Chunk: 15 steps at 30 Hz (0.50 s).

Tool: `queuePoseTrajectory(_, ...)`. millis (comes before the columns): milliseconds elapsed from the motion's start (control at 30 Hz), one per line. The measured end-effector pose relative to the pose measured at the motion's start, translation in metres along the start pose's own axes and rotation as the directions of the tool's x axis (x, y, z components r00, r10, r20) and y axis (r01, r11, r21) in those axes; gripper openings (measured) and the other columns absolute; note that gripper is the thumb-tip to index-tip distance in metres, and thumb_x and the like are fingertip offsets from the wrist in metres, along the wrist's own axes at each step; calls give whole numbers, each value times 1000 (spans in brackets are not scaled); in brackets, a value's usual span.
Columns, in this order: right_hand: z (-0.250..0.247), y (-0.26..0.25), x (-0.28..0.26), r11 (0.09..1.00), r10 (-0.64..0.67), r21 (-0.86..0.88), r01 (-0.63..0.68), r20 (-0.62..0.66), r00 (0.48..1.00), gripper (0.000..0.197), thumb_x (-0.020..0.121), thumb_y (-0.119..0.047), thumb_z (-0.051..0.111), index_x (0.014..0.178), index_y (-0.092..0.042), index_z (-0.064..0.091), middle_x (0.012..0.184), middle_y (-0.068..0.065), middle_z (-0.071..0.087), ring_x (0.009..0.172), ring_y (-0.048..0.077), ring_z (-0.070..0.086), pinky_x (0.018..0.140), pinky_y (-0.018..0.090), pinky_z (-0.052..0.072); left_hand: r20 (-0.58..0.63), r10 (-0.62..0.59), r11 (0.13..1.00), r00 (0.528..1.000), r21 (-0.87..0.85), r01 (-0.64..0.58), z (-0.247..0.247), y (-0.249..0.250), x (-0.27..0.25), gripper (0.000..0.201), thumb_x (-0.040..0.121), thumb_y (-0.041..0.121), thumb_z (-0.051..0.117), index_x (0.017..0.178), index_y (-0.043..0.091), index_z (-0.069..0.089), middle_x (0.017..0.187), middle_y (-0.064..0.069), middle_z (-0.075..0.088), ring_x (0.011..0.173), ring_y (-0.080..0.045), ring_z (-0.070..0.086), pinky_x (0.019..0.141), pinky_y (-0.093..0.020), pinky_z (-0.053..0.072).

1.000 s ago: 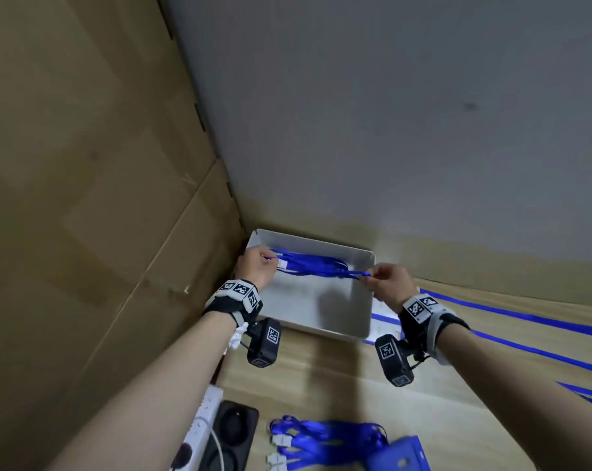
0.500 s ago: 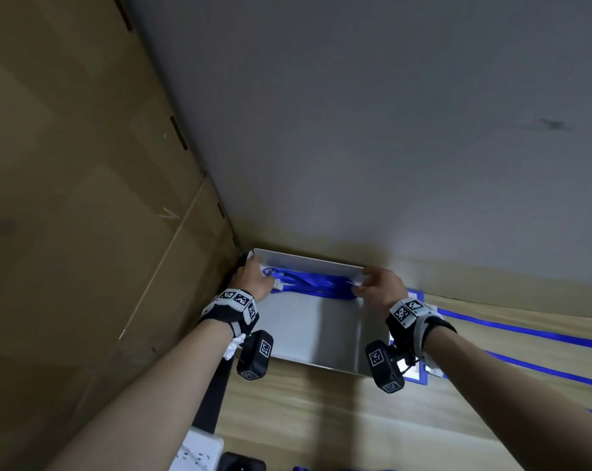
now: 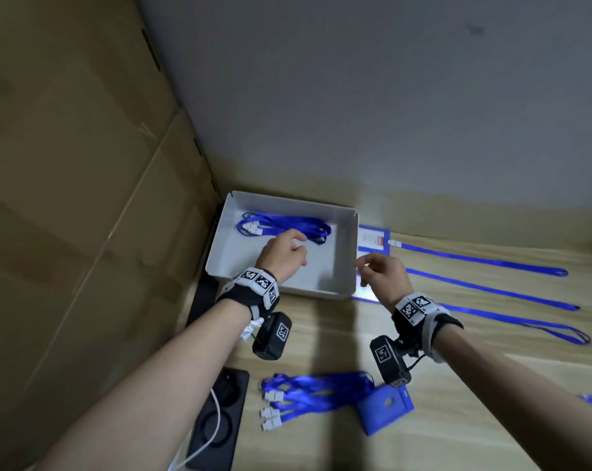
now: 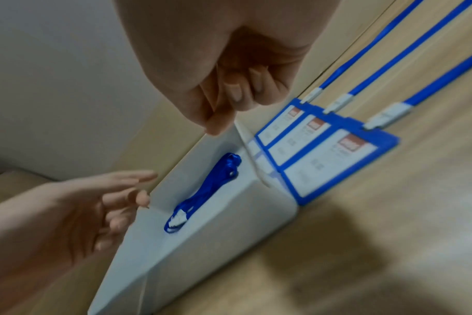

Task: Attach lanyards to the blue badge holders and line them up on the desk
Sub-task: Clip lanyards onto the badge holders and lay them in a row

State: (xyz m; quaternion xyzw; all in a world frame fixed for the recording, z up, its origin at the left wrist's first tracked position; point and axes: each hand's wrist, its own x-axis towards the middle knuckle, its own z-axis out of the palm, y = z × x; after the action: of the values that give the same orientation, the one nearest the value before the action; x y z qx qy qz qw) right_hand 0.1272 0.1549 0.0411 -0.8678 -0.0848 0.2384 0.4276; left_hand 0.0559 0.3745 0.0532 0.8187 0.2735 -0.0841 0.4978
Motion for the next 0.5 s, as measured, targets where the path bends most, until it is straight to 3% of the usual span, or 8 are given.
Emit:
queuePoseTrajectory(133, -3, 34, -48, 998, 28, -63, -22, 96, 995, 20, 87, -4, 56, 82, -18, 70, 57, 2, 65, 51, 8, 55, 56, 26, 41, 59, 46, 999, 997, -18, -45, 35, 1, -36, 29, 86, 18, 48, 111, 26, 60, 73, 5, 72, 65, -14, 60, 73, -33, 54)
queuePoseTrajectory(300, 13, 88, -94, 974, 90, -226, -32, 251, 964, 17, 79, -14, 61, 75, -28, 69, 59, -3, 66, 57, 14, 59, 64, 33, 51, 220, -12, 996, 975, 86, -7, 72, -33, -74, 17, 79, 24, 54, 91, 26, 66, 69, 5, 72, 60, -15, 59, 69, -35, 55)
queuePoseTrajectory(400, 29, 94, -114, 959, 90, -284, 1, 308, 947, 18, 78, -15, 62, 71, -31, 68, 60, -8, 65, 58, 10, 61, 68, 33, 53, 288, -130, 968, 949, 245, 58, 79, -58, -96, 11, 79, 18, 58, 82, 27, 64, 83, 0, 74, 77, -25, 66, 75, -32, 54)
queuePoseTrajectory(500, 54, 89, -128, 947, 63, -312, 72, 402, 914, 19, 77, -15, 63, 68, -32, 66, 61, -9, 66, 62, 9, 62, 72, 32, 53, 247, -197, 932, 949, 348, 103, 75, -80, -113, 13, 79, 17, 57, 77, 28, 64, 94, -1, 74, 90, -26, 68, 82, -30, 54)
